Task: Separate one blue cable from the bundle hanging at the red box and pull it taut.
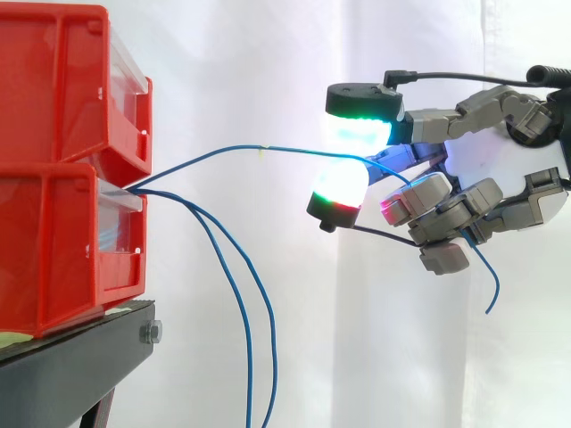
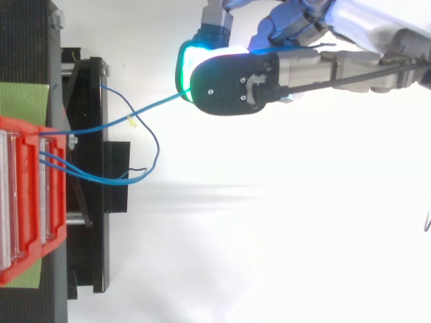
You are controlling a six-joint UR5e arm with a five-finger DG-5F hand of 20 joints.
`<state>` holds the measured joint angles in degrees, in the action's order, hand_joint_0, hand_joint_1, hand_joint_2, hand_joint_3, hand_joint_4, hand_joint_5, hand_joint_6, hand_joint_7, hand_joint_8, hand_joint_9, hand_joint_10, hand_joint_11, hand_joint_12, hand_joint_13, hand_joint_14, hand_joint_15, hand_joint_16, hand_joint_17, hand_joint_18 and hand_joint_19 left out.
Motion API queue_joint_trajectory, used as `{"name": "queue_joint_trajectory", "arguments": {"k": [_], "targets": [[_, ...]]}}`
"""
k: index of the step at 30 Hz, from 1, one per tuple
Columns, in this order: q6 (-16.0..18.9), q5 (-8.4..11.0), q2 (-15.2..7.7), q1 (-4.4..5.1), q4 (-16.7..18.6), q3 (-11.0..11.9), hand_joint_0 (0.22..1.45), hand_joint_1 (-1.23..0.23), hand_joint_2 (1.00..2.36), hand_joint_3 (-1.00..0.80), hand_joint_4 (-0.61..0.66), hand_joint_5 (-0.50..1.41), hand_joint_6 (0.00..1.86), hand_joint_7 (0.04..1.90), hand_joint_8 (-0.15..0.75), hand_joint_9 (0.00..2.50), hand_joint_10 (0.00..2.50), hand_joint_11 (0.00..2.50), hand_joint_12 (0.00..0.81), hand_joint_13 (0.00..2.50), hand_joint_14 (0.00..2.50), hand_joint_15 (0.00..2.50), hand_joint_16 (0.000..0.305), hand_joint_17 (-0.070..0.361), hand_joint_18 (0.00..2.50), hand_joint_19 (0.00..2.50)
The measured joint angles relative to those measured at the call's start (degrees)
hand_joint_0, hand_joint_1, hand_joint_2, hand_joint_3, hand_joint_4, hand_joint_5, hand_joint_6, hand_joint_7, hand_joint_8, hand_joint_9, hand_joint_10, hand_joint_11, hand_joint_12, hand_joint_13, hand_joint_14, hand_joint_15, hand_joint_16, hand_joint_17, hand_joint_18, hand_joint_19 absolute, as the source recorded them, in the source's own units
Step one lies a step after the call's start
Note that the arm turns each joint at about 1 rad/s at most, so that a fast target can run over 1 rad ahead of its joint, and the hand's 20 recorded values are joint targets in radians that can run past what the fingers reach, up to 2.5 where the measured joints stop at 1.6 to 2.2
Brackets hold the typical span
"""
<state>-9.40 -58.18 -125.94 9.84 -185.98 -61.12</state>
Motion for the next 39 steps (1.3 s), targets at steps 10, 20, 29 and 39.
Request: {"name": "queue_joint_trajectory", "arguments": {"k": [10,20,29,39], "targets": [[0.00,0.00,0.00,0.00,0.00,-0.03,0.71,-0.72,1.01,-0.35,-0.08,-0.22,0.93,1.06,0.229,0.91,0.76,1.51,0.302,0.94,1.73,1.33,0.039,0.089,0.95,1.30],[0.00,0.00,0.00,0.07,-0.05,-0.05,0.73,-0.77,1.02,-0.34,-0.23,-0.21,0.93,1.15,0.205,0.93,0.70,1.54,0.304,0.91,1.73,1.36,0.039,0.088,0.93,1.29],[0.96,-0.07,-0.01,0.09,-0.08,-0.67,0.75,-0.78,1.02,-0.33,-0.39,-0.20,0.93,1.28,0.163,0.98,0.52,1.61,0.301,0.86,1.50,1.39,0.038,0.086,0.86,1.30],[4.09,-1.04,-0.01,0.17,0.16,-2.49,0.77,-0.78,1.01,-0.38,-0.42,-0.20,0.93,1.34,0.156,1.02,0.26,1.69,0.303,0.87,1.16,1.47,0.039,0.087,0.82,1.29]]}}
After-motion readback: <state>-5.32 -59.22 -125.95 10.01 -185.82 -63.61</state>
